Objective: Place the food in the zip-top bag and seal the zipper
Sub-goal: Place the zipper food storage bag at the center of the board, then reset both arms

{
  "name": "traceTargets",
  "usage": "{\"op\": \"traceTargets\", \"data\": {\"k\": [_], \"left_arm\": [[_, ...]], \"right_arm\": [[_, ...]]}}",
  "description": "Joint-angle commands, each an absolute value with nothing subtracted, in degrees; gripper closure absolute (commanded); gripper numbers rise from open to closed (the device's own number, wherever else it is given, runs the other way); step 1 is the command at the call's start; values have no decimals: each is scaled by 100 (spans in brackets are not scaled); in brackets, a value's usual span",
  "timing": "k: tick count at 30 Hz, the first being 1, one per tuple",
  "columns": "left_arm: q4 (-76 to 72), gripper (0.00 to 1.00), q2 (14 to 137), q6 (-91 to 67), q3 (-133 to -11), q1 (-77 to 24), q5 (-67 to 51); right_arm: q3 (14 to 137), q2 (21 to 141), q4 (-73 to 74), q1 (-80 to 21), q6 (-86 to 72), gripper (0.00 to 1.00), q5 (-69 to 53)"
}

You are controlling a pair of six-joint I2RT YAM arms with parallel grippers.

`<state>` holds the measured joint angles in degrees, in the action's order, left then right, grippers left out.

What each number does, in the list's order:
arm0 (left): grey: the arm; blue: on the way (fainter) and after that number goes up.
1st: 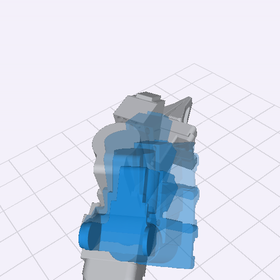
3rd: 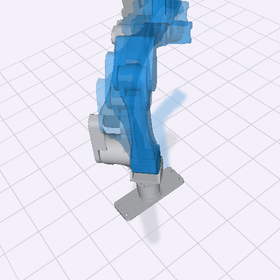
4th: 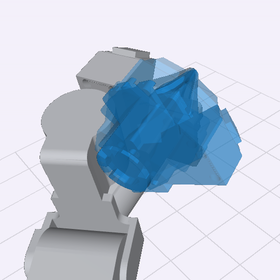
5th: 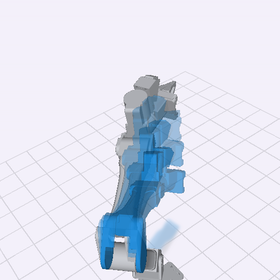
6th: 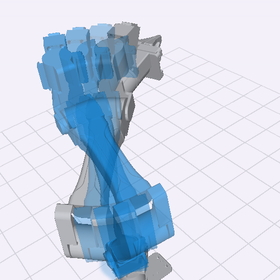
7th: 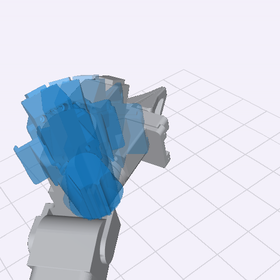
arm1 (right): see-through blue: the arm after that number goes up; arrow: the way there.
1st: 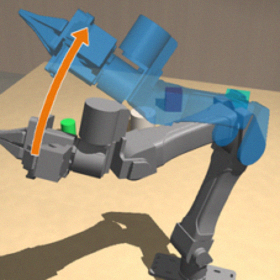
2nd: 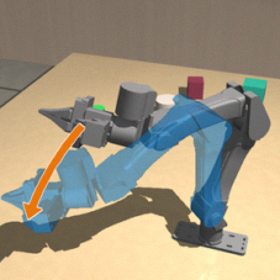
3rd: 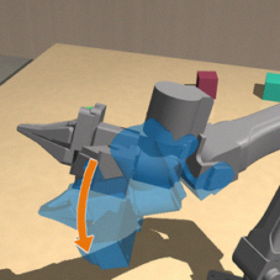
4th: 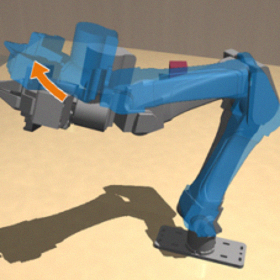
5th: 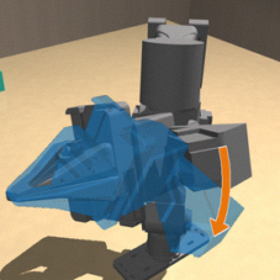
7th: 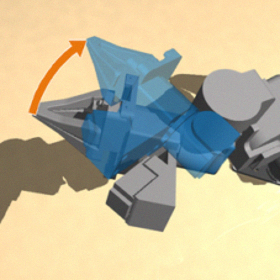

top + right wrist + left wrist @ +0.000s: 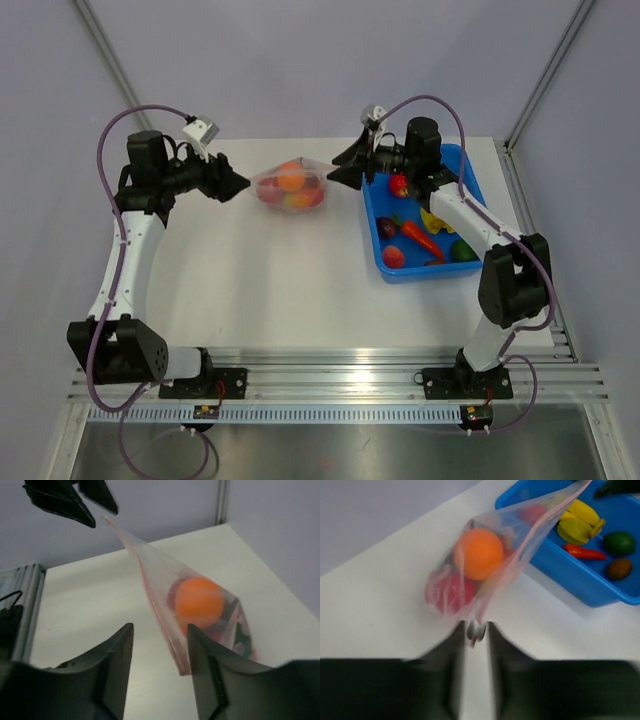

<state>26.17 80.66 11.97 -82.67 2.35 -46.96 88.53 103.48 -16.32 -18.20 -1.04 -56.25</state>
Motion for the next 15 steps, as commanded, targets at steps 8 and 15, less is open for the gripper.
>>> {"op": "traceTargets", "data": {"k": [8, 15], "left_arm": [[2487, 1, 6100, 609, -7066, 264, -4079], [2654, 1, 6073, -798, -7444, 255, -3173]], "right_arm": [[6364, 7885, -537, -2487, 932, 26, -3897], [7142, 7084, 1496, -2496, -429, 0, -452]]}}
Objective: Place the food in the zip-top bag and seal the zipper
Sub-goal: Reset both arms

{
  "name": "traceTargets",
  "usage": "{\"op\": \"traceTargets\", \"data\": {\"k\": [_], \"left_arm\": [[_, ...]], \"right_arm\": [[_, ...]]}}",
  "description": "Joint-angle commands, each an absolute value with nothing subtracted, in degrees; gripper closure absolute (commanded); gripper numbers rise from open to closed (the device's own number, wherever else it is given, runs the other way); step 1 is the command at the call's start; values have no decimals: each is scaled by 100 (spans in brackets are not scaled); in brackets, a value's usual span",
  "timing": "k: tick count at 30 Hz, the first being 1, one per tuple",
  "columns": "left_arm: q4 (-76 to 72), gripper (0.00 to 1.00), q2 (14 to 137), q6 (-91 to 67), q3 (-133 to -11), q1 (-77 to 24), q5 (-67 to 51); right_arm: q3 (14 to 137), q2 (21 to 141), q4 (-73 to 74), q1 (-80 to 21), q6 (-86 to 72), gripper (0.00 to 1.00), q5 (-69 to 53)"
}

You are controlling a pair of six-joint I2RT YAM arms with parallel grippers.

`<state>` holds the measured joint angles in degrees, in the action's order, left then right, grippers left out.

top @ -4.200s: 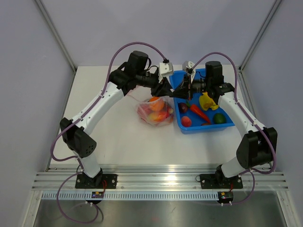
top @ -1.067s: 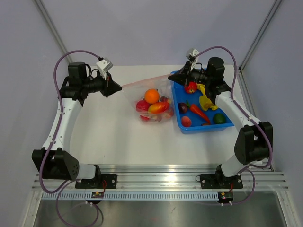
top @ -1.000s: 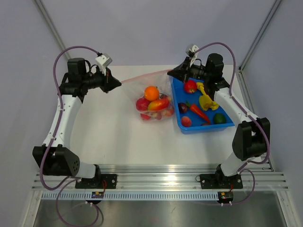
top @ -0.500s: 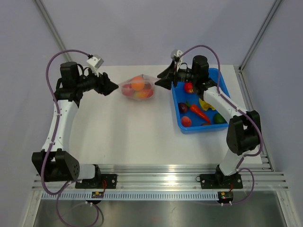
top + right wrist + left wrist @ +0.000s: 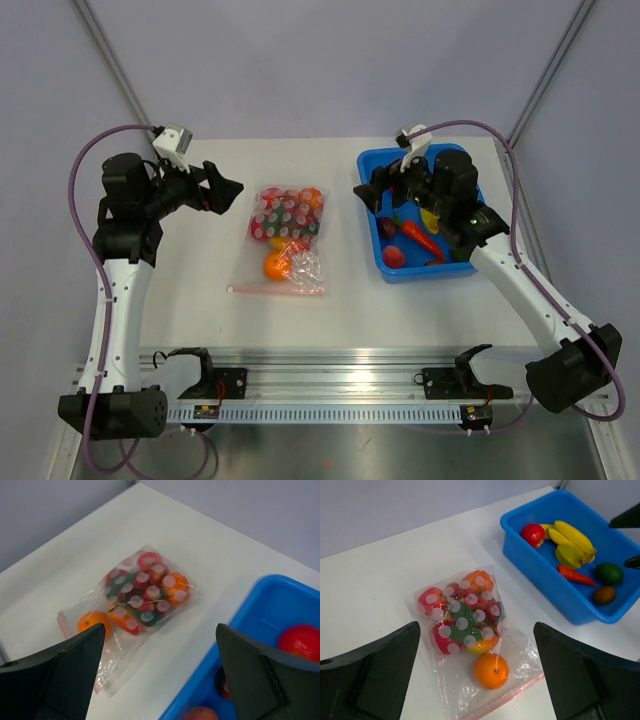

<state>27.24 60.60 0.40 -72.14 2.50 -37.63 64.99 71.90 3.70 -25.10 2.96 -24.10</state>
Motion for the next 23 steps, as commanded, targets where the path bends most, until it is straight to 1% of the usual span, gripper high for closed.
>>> {"op": "traceTargets", "data": {"k": [1, 2, 3, 5, 8, 10, 12, 17, 19, 23], "left_arm": [[2689, 1, 6065, -913, -7383, 255, -3216], [2672, 1, 6047, -1192, -7322, 255, -3252], [2646, 1, 6012, -1326, -7252, 255, -3243], [2619, 1, 5898, -1511, -7014, 246, -3191], [2847, 1, 5731, -1574, -6838, 246, -2708], [3023, 1, 5652, -1643, -6742, 246, -2288], [3128, 1, 5616, -1705, -6549, 246, -2136], [2699, 1, 5108, -1898, -5890, 246, -1644], [2549, 1, 5002, -1846, -5669, 246, -1512], [2531, 1, 4922, -1810, -5634, 246, -1512]], "right_arm": [[7363, 7145, 1886, -2487, -622, 1, 239], [7574, 7293, 2272, -2479, -911, 1, 568], [7907, 7365, 2964, -2496, -1018, 0, 806], [8042, 7444, 3556, -2487, -1360, 1, 1439], [7807, 7235, 3875, -2487, -1835, 1, 2073], [7525, 7032, 3815, -2487, -1898, 0, 2232], [7112, 6733, 3648, -2487, -1951, 1, 2364], [6690, 6285, 3577, -2496, -2030, 1, 2601], [6575, 6188, 3525, -2487, -2056, 1, 2750], [6399, 6047, 3550, -2487, -2127, 1, 2865]]}}
